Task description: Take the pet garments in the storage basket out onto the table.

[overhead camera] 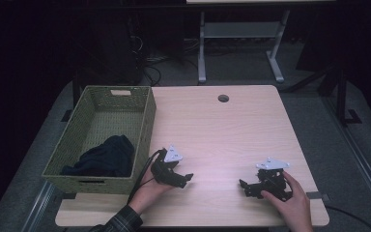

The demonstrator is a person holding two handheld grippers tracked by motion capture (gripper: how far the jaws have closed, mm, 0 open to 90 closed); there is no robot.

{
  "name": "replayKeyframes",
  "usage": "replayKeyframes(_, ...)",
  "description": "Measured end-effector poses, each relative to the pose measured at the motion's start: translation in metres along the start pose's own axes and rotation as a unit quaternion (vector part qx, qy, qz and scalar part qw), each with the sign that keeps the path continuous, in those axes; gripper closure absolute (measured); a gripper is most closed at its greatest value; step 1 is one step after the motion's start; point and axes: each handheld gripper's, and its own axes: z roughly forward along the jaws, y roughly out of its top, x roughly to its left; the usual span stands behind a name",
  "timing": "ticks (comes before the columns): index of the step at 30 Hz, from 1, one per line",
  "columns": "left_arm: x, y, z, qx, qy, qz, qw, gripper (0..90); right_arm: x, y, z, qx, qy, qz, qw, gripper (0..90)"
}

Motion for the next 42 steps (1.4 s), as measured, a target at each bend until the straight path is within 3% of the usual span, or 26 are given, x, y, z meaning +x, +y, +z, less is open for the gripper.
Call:
replayKeyframes(13, -0.001, 0.006, -0.005, -0.001, 0.0, 0.012, 0.9999, 13.8, 0.0, 0.0, 0.0, 0.0, 0.0, -0.001, 1.0, 0.4)
replayKeyframes(42, 0.0, 0.019, -0.016, 0.005, -0.003, 0.011, 0.9999, 13.9, 0.0, 0.0, 0.0, 0.0, 0.0, 0.0, 1.0, 0.4)
